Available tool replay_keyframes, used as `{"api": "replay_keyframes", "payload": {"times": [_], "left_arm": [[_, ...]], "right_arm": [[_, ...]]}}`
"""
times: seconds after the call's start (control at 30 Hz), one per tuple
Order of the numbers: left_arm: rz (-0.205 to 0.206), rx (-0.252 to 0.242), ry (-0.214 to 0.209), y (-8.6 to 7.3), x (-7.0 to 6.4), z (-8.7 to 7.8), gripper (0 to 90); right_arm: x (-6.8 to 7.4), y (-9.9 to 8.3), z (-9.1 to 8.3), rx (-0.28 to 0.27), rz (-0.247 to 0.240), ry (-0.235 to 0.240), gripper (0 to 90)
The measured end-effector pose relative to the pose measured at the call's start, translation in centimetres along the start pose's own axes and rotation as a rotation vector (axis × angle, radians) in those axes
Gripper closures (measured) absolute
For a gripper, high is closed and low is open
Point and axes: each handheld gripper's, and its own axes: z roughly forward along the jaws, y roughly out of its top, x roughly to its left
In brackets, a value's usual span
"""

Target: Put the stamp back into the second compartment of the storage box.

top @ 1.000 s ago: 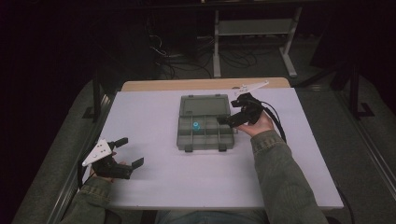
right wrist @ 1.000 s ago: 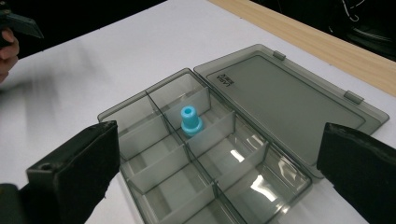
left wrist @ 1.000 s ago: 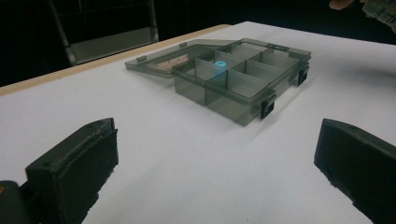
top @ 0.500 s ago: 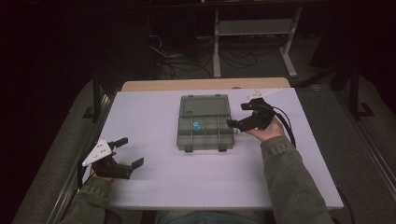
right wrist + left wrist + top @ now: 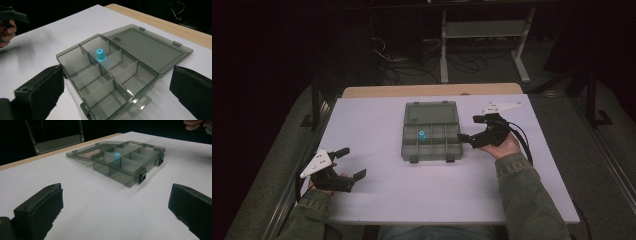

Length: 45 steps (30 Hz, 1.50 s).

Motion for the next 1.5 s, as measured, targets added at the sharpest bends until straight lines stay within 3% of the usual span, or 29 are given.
{"api": "replay_keyframes", "payload": {"times": [0.73, 1.03, 1.33, 1.4, 1.5], "left_arm": [[0.0, 0.011, -0.002, 0.0, 0.0, 0.0, 0.0], [-0.008, 0.005, -0.001, 0.0, 0.0, 0.0, 0.0], [-0.01, 0.004, -0.002, 0.0, -0.1, 0.0, 0.0], [0.008, 0.02, -0.001, 0.0, 0.1, -0.1, 0.0], [0.001, 0.011, -0.004, 0.0, 0.0, 0.0, 0.0]], "right_arm": [[0.8, -3.4, -2.7, -0.05, 0.02, -0.034, 0.0], [0.8, -4.9, -3.9, -0.09, 0.049, -0.044, 0.0], [1.1, -6.3, -4.9, -0.085, 0.043, -0.064, 0.0], [1.2, -6.6, -5.1, -0.091, 0.038, -0.066, 0.0], [1.3, -7.2, -5.8, -0.112, 0.038, -0.078, 0.0]]}}
